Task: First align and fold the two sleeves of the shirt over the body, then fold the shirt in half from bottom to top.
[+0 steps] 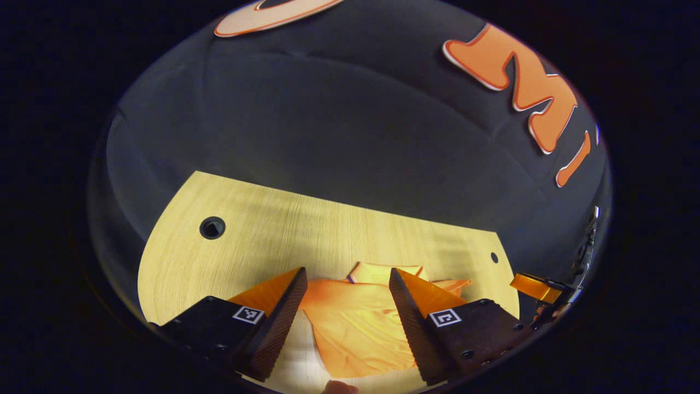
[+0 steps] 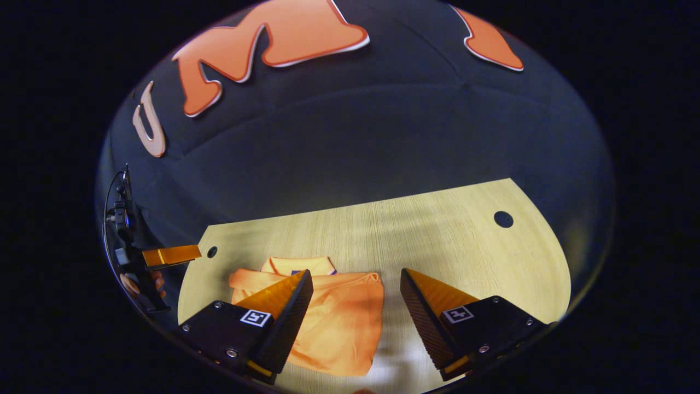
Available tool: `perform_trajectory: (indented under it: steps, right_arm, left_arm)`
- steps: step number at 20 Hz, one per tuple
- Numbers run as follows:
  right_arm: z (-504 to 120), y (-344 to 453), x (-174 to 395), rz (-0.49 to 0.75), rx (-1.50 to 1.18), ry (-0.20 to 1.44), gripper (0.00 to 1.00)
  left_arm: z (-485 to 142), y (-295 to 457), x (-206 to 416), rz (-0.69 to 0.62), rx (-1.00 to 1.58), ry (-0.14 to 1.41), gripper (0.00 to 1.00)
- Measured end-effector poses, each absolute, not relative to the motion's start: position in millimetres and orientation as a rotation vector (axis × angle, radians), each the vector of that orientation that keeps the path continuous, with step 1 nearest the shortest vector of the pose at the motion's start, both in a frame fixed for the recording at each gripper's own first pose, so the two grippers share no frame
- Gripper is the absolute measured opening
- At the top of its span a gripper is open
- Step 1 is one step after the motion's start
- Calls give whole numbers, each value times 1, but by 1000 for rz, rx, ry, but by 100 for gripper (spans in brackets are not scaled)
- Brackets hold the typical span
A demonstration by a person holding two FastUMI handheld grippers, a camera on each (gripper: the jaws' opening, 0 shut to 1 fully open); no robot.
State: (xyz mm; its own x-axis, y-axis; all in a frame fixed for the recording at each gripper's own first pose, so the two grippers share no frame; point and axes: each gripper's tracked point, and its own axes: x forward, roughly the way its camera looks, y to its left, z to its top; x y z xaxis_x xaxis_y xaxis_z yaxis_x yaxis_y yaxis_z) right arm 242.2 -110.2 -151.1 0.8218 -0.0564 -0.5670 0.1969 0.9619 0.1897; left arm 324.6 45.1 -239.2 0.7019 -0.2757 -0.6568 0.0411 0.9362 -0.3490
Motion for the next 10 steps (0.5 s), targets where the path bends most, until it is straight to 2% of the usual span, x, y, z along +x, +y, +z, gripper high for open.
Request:
perform_trajectory:
  steps: [4,10]
  right_arm:
    - [-120,-103,202,-119,178,513,99]
    - [-88,-91,145,-103,126,438,99]
  left_arm:
    - [-189,36,281,-184,-236,681,93]
    - [-121,25,216,-186,-240,550,93]
